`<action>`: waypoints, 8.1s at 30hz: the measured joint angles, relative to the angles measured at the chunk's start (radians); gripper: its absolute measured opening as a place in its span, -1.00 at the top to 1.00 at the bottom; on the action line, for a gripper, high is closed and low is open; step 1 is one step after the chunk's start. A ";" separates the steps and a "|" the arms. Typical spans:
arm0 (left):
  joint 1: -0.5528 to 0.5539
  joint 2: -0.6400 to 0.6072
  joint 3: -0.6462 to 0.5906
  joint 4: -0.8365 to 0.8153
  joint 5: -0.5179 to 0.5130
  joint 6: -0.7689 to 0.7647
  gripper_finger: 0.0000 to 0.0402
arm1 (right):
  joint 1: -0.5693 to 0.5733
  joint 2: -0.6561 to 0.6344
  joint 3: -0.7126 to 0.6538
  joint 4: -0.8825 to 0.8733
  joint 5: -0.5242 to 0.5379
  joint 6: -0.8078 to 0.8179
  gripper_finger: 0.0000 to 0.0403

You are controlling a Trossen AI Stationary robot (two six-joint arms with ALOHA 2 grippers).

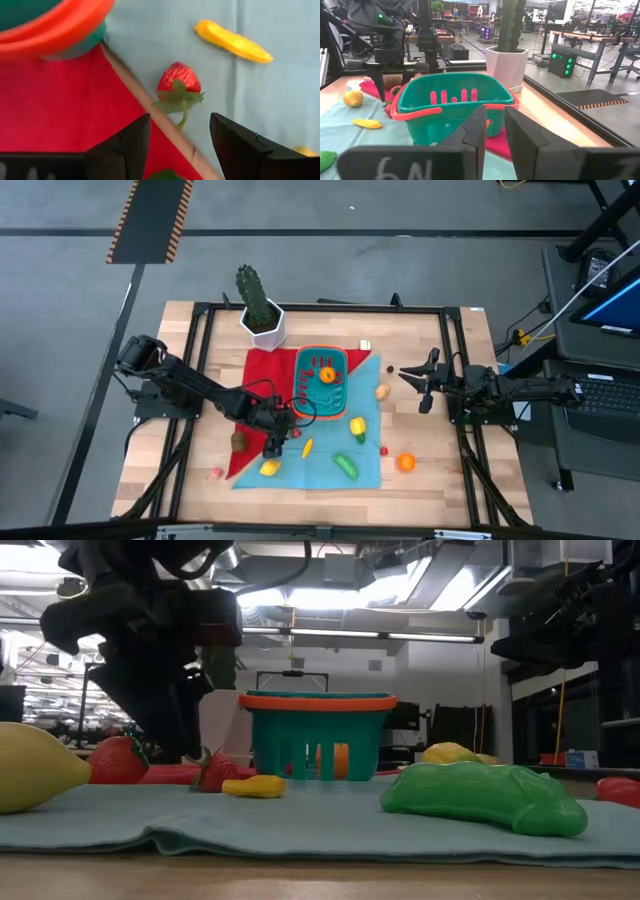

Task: Pick and placing Produce into tupperware
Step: Put the right strawberry into the basket

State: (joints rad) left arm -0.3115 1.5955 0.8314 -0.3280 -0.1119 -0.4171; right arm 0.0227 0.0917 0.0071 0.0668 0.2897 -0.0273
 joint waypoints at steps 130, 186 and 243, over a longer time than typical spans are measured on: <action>-0.084 -0.668 -0.472 0.486 -0.211 0.245 1.00 | 0.000 0.000 0.000 0.000 -0.004 0.008 0.64; 0.312 -0.327 -0.373 0.863 -0.015 0.450 1.00 | 0.000 0.000 0.000 0.000 -0.004 -0.008 0.64; 0.471 0.117 0.303 -0.097 0.104 0.558 1.00 | 0.000 0.018 0.000 -0.001 -0.004 -0.028 0.64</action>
State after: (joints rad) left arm 0.1591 1.7124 1.1347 -0.4249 -0.0074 0.1413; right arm 0.0223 0.1093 0.0071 0.0662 0.2859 -0.0554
